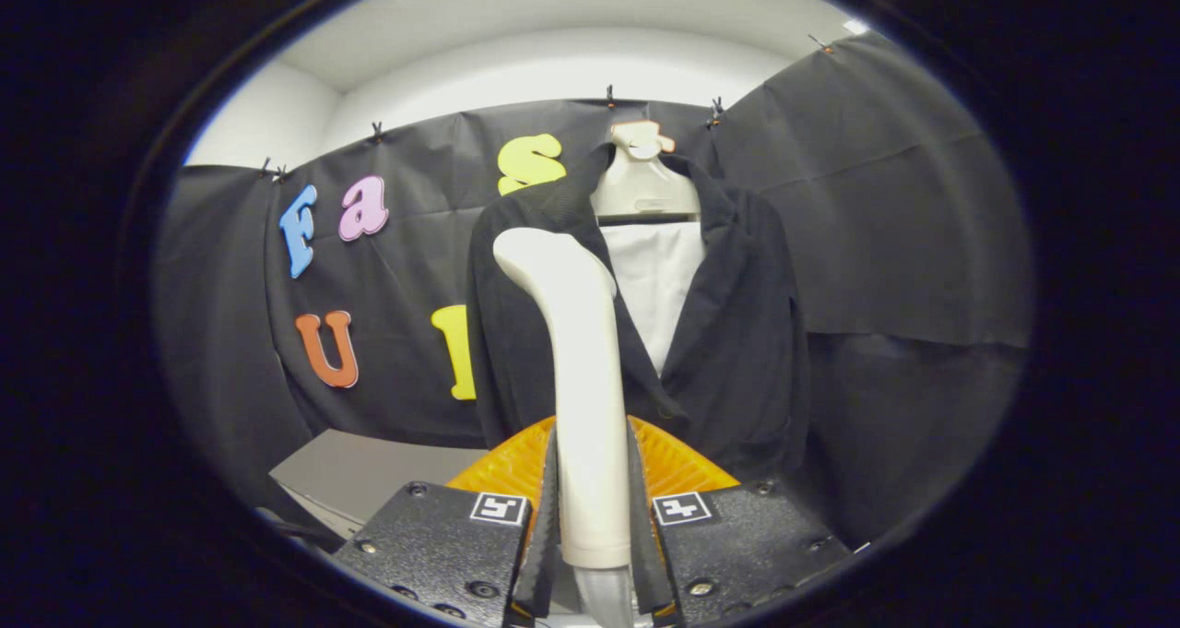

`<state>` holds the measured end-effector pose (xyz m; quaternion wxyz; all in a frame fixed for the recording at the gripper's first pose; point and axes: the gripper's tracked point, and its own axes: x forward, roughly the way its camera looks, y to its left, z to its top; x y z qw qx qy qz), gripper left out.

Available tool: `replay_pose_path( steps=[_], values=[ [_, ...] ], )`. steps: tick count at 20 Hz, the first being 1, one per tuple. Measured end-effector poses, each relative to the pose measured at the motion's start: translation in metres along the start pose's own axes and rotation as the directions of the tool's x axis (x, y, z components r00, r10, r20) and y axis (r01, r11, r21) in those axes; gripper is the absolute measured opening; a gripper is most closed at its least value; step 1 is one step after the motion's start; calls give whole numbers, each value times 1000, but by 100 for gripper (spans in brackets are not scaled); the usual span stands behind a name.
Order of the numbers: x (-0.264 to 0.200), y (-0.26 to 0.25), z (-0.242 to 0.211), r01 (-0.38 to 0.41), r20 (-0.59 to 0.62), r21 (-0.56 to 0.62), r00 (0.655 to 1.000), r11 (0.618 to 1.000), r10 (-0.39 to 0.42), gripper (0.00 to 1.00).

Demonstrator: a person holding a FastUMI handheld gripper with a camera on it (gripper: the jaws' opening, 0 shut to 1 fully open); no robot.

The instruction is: Iron the clothes twice with a garment steamer, once on the left side and once on the right side.

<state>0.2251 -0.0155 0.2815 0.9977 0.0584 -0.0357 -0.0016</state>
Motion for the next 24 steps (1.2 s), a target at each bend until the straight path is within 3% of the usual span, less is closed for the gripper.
replay_pose_path(
  steps=[13, 24],
  values=[
    [19, -26, -53, 39, -117, -19, 992, 999, -41, 37],
    [32, -20, -100, 66, -196, -56, 978, 996, -76, 37]
  ],
)
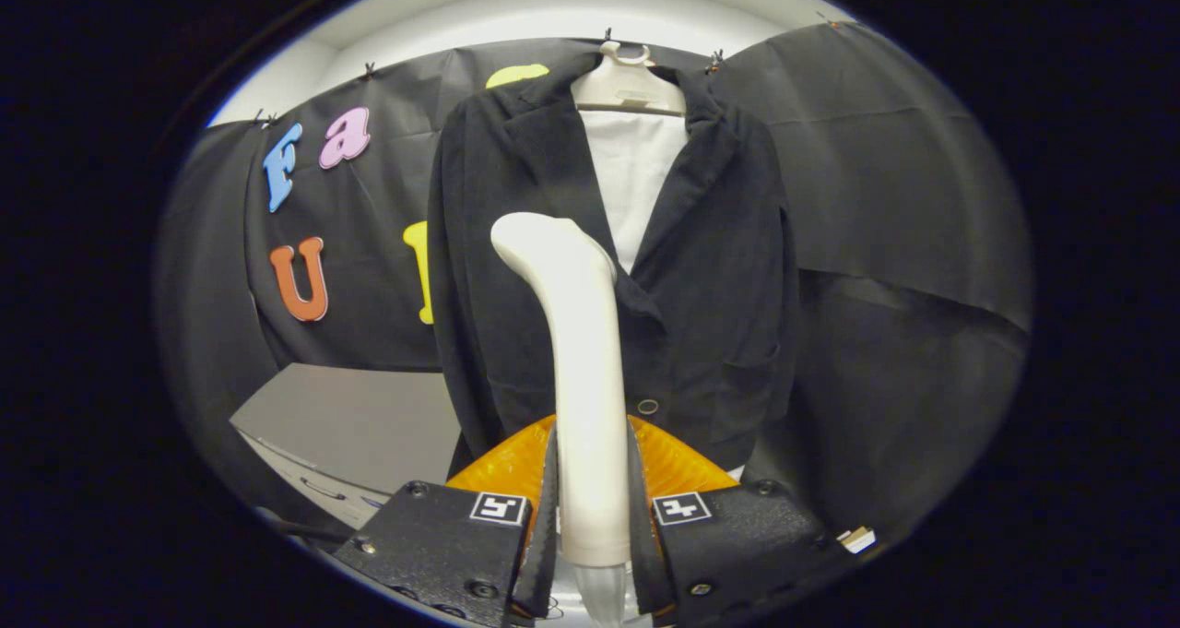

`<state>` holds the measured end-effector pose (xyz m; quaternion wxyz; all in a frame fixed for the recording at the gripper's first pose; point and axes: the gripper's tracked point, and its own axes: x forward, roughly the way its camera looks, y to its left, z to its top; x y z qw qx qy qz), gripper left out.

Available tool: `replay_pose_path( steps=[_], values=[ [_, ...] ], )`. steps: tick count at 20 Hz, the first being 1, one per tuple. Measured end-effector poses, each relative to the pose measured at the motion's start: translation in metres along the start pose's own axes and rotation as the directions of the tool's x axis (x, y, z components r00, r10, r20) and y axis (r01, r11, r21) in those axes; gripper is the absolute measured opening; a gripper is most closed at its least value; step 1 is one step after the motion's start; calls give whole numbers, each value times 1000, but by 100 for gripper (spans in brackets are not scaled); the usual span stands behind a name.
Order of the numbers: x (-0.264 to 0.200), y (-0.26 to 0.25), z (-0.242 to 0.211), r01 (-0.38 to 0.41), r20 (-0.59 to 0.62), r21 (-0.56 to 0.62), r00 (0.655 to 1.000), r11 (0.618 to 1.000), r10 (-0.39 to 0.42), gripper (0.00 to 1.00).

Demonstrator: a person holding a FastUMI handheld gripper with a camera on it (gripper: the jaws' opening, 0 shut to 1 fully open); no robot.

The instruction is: Iron the clothes twice with a garment steamer, once on the left side and once on the right side.

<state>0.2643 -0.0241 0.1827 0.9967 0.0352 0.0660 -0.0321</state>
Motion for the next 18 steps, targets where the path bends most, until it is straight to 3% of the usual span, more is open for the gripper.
replay_pose_path(
  steps=[18],
  values=[
    [28, -18, -109, 33, -201, 13, 979, 999, -29, 37]
  ],
)
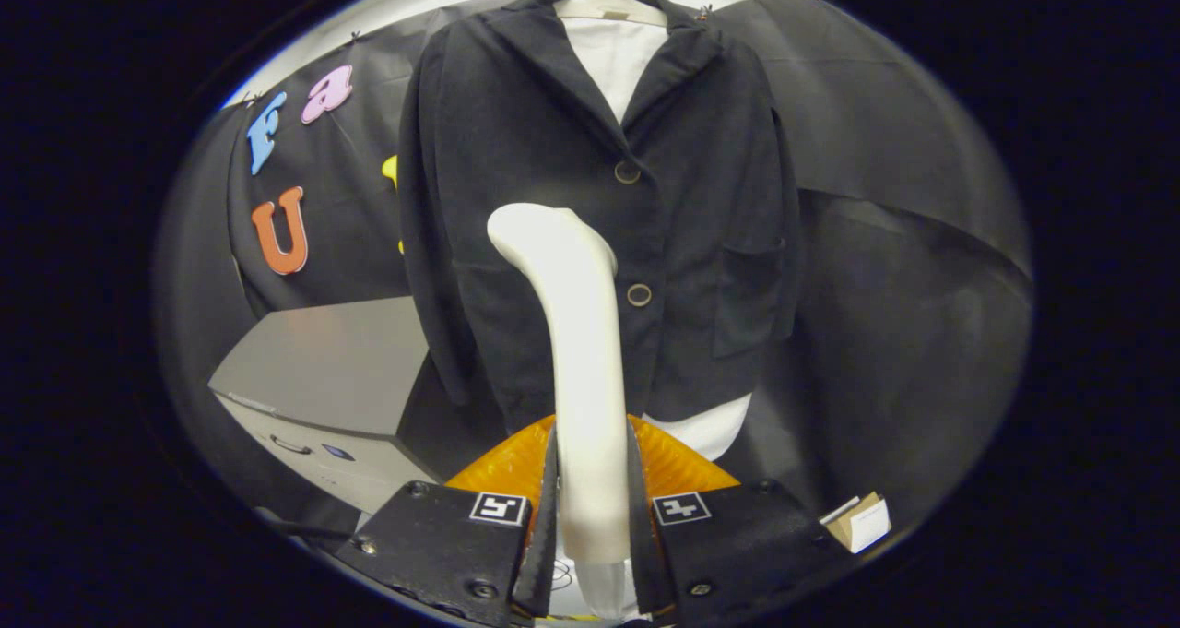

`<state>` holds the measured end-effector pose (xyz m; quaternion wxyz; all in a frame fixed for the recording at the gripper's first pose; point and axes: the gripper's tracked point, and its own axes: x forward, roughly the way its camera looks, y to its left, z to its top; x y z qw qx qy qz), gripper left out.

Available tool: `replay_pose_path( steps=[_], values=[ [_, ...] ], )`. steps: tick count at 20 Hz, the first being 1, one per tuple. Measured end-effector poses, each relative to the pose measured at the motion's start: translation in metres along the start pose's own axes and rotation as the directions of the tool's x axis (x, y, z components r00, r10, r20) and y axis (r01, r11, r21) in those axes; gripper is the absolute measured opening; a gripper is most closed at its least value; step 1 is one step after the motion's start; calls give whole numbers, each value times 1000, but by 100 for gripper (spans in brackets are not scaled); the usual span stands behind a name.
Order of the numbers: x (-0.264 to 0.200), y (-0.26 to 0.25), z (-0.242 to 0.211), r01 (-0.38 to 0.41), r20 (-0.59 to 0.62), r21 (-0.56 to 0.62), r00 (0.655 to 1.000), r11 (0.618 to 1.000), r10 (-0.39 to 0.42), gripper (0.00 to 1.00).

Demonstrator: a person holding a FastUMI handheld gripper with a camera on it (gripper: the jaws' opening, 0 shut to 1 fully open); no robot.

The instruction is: Iron the clothes twice with a garment steamer, once on the left side and once on the right side.

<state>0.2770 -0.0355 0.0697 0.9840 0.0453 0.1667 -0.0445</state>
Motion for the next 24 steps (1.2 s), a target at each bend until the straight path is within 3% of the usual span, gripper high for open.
replay_pose_path(
  steps=[16, 24],
  values=[
    [46, 5, -107, 33, -194, -33, 980, 999, -39, 37],
    [25, -12, -104, 10, -187, 6, 982, 1000, -9, 37]
  ],
)
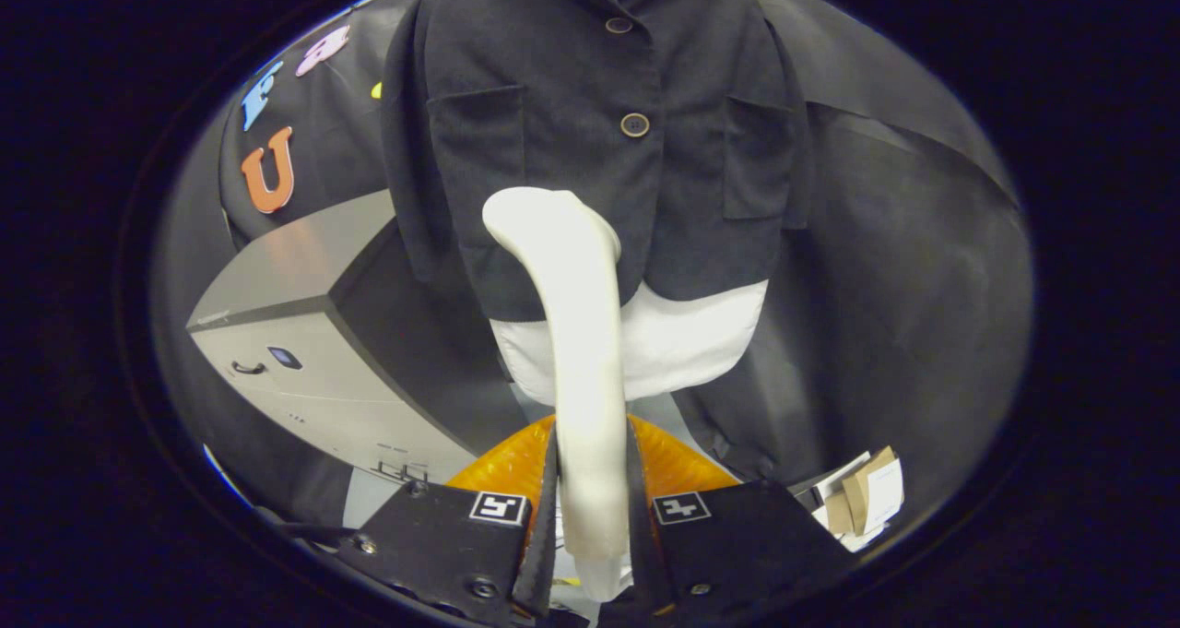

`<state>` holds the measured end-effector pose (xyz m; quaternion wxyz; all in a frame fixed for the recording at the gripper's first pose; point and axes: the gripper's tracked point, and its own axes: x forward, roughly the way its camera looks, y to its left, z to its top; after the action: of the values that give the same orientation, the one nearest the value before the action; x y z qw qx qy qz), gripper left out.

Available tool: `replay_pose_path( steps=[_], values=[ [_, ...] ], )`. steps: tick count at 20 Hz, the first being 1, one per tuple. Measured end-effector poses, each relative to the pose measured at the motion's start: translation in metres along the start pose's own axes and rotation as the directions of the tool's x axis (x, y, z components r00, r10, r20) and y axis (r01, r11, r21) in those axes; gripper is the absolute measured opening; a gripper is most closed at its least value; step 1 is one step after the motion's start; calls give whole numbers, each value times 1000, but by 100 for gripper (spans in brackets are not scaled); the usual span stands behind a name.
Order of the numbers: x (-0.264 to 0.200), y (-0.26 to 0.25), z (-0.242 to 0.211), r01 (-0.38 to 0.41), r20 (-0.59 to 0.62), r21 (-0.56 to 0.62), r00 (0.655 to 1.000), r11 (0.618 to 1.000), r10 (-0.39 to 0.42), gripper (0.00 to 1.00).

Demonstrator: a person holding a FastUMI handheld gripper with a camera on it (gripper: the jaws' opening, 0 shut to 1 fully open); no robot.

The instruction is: Iron the clothes twice with a garment steamer, once on the left side and once on the right side.

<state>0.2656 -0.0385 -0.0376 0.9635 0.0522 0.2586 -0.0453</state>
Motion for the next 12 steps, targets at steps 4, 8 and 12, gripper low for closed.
replay_pose_path(
  steps=[4, 8, 12],
  values=[
    [-37, -31, 27, -9, 69, 35, 998, 999, 7, 37],
    [-78, -75, 74, 4, 169, 78, 986, 997, -17, 37],
    [-110, -111, 134, 7, 274, 113, 961, 994, -38, 37]
  ],
)
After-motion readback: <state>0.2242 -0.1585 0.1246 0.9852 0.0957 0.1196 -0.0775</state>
